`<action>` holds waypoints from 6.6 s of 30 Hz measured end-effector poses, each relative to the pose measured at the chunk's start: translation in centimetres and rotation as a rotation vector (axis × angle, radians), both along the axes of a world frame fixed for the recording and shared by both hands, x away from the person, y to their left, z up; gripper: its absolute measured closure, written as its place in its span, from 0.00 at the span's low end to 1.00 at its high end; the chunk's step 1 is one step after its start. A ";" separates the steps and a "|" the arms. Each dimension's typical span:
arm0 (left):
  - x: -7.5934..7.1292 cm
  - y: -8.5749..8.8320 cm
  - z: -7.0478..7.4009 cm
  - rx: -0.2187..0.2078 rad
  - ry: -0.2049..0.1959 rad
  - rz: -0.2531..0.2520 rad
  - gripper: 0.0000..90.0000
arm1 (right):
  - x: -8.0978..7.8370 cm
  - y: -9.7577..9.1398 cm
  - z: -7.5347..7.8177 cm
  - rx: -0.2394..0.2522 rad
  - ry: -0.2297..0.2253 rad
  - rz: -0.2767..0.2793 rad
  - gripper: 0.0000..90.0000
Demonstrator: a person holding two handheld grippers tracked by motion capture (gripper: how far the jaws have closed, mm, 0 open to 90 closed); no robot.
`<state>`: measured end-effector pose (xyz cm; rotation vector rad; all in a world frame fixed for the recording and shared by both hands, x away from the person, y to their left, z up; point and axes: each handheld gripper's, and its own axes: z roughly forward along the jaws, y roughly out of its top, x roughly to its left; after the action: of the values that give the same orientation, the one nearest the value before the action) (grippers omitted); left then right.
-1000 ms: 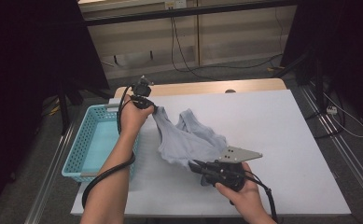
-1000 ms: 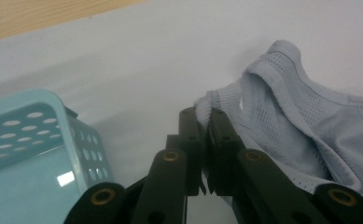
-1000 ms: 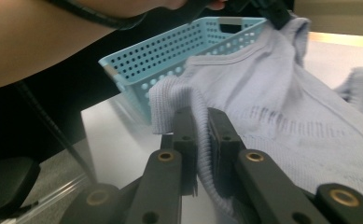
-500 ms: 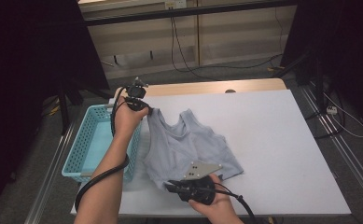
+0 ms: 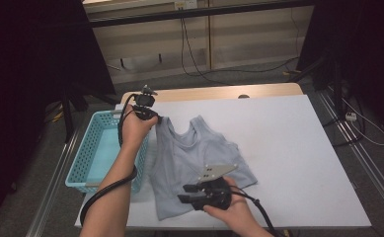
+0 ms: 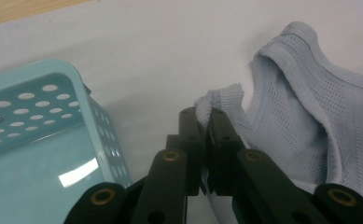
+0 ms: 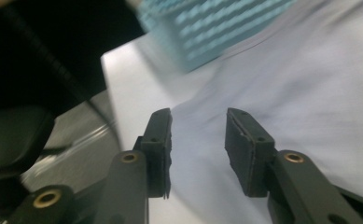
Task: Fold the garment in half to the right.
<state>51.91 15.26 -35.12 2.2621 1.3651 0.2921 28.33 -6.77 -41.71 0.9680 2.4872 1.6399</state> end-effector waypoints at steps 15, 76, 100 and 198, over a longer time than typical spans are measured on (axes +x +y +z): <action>0.1 -0.7 -0.2 0.003 -0.007 -0.019 0.95 | 5.3 -11.0 -2.0 -0.249 -0.073 -0.462 0.53; -0.2 -1.2 -0.5 -0.061 -0.031 -0.037 0.96 | 1.9 1.8 -2.3 -0.230 -0.046 0.090 0.46; -0.3 -0.6 -0.5 -0.069 -0.024 -0.024 0.96 | 0.0 5.6 -3.8 -0.331 -0.117 0.130 0.49; 1.7 -7.3 0.7 -0.088 -0.203 -0.194 0.35 | 1.0 -13.3 -2.1 -0.256 -0.009 -0.435 0.97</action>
<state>53.65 7.99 -34.38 2.2042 1.0275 0.3765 29.36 -20.08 -43.77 1.3346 2.1959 1.1628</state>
